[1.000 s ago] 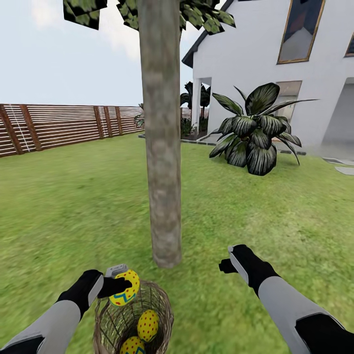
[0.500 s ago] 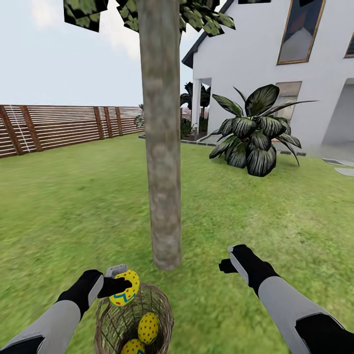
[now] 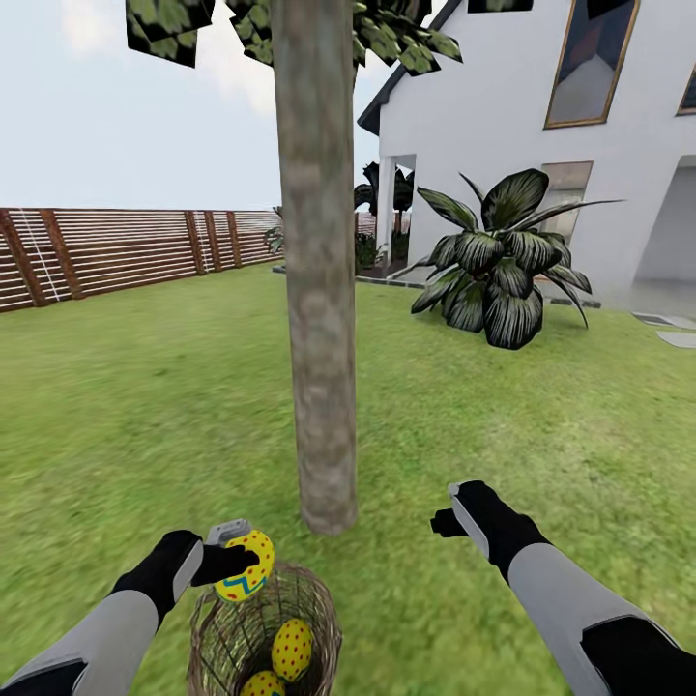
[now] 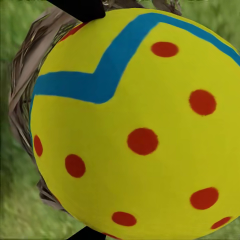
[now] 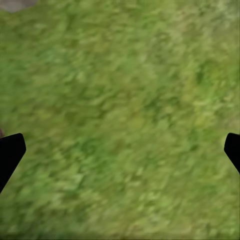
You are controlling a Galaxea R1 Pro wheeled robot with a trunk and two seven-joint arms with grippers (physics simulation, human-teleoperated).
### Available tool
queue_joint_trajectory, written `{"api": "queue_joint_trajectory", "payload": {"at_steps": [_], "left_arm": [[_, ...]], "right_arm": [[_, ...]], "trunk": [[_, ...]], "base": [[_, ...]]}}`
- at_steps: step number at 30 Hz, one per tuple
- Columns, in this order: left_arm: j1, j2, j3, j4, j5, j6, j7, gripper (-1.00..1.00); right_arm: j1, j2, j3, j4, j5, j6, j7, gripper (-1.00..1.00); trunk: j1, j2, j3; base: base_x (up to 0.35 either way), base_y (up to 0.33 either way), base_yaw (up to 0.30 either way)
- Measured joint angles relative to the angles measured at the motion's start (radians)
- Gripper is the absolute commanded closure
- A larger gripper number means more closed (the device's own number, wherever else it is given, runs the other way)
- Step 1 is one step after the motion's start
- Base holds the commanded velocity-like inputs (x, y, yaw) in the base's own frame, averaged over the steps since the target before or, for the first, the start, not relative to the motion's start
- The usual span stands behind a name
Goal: Take the three Easter eggs out of the wicker basket on the lawn in the garden, then place them on the lawn next to a single tree (choose any tree) so that all three eggs are next to the same tree and none are left in the basket.
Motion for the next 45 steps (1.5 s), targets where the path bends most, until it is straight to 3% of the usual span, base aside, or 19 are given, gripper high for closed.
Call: {"api": "queue_joint_trajectory", "payload": {"at_steps": [10, 23, 45], "left_arm": [[0.000, -0.001, -0.001, 0.000, 0.002, -0.003, 0.000, 1.00], [0.000, -0.001, 0.000, -0.002, 0.006, -0.007, -0.002, 1.00], [0.000, -0.001, -0.001, -0.002, 0.006, -0.007, -0.002, 1.00]], "right_arm": [[0.000, 0.001, 0.000, 0.000, 0.000, 0.000, 0.000, -1.00], [0.000, 0.000, 0.000, -0.004, 0.000, 0.000, 0.006, -1.00], [0.000, 0.000, -0.002, -0.004, 0.000, 0.000, 0.001, -1.00]], "trunk": [[-0.038, 0.070, 0.031], [-0.038, 0.070, 0.034], [-0.038, 0.070, 0.048]], "base": [[0.000, 0.000, 0.000], [0.000, 0.000, 0.049], [0.000, 0.000, 0.265]]}}
